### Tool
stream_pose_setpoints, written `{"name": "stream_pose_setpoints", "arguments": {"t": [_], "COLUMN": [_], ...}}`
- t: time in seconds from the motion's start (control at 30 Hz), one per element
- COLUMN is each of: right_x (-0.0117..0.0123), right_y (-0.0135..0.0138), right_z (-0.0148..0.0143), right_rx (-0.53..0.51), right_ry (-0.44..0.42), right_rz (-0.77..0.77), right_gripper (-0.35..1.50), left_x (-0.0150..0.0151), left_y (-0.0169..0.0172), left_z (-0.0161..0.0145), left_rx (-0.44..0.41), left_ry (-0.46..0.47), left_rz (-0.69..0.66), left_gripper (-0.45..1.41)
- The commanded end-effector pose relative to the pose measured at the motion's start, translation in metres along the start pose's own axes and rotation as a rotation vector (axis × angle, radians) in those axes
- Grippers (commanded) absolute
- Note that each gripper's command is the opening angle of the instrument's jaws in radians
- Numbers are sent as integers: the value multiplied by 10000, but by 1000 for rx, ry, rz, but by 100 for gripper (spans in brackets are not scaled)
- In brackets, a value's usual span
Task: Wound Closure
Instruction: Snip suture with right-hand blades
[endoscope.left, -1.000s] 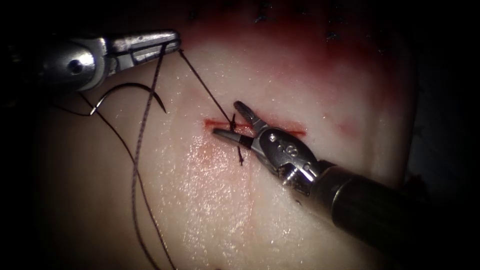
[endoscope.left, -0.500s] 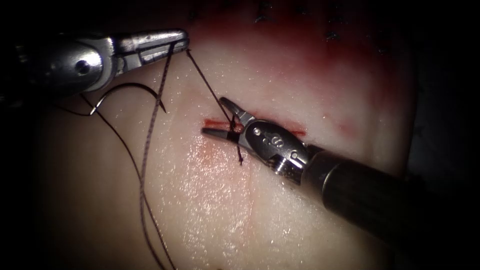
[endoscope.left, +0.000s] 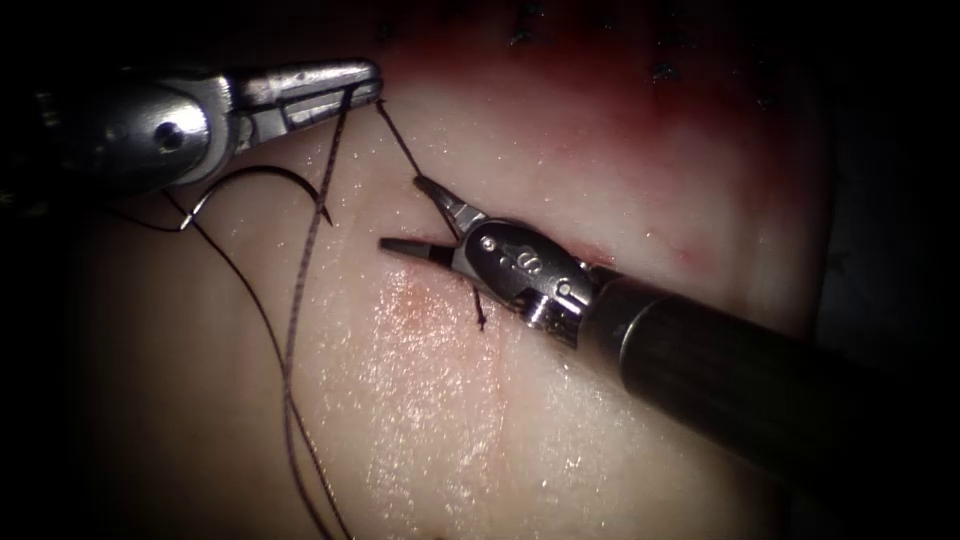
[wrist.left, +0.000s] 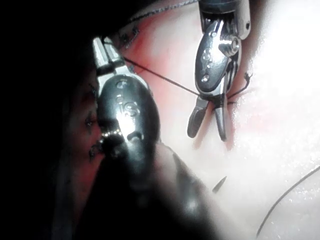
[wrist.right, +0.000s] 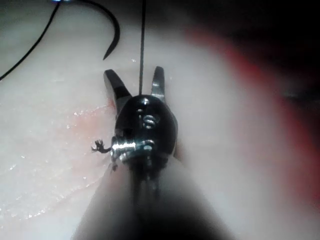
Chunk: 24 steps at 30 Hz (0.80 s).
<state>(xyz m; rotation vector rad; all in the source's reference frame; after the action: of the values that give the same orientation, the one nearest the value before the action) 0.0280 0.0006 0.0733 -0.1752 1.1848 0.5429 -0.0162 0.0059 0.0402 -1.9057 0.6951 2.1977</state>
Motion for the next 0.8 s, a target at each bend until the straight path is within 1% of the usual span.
{"name": "stream_pose_setpoints", "arguments": {"t": [0.03,0.13,0.2,0.23,0.27,0.3,0.53,0.67,0.7,0.73,0.77,0.8], "right_x": [-1,0,1,1,0,-3,-5,-7,-7,-7,-7,-8], "right_y": [-2,-3,-1,-1,-3,-4,3,4,4,4,5,8], "right_z": [12,13,13,13,12,11,11,4,-2,-2,-9,-25], "right_rx": [2,3,3,4,5,17,-2,7,14,14,20,15], "right_ry": [5,6,6,7,10,23,20,26,34,34,38,24], "right_rz": [0,0,-15,-28,-59,-116,-152,-166,-148,-148,-136,-118], "right_gripper": [135,132,116,101,44,-35,-35,-35,-8,-8,47,83], "left_x": [-2,-2,-2,-2,-1,-1,1,2,2,2,2,3], "left_y": [-3,-2,-2,-2,-2,-1,-1,-2,-1,-1,-1,3], "left_z": [8,8,7,7,7,7,6,2,-1,-1,-4,-11], "left_rx": [1,0,0,0,0,0,2,-1,-4,-4,-6,-11], "left_ry": [6,7,7,8,8,8,13,17,20,20,22,28], "left_rz": [3,3,3,3,3,3,3,2,3,3,4,14], "left_gripper": [-35,-35,-35,-35,-35,-35,-35,-35,-35,-35,-35,-35]}}
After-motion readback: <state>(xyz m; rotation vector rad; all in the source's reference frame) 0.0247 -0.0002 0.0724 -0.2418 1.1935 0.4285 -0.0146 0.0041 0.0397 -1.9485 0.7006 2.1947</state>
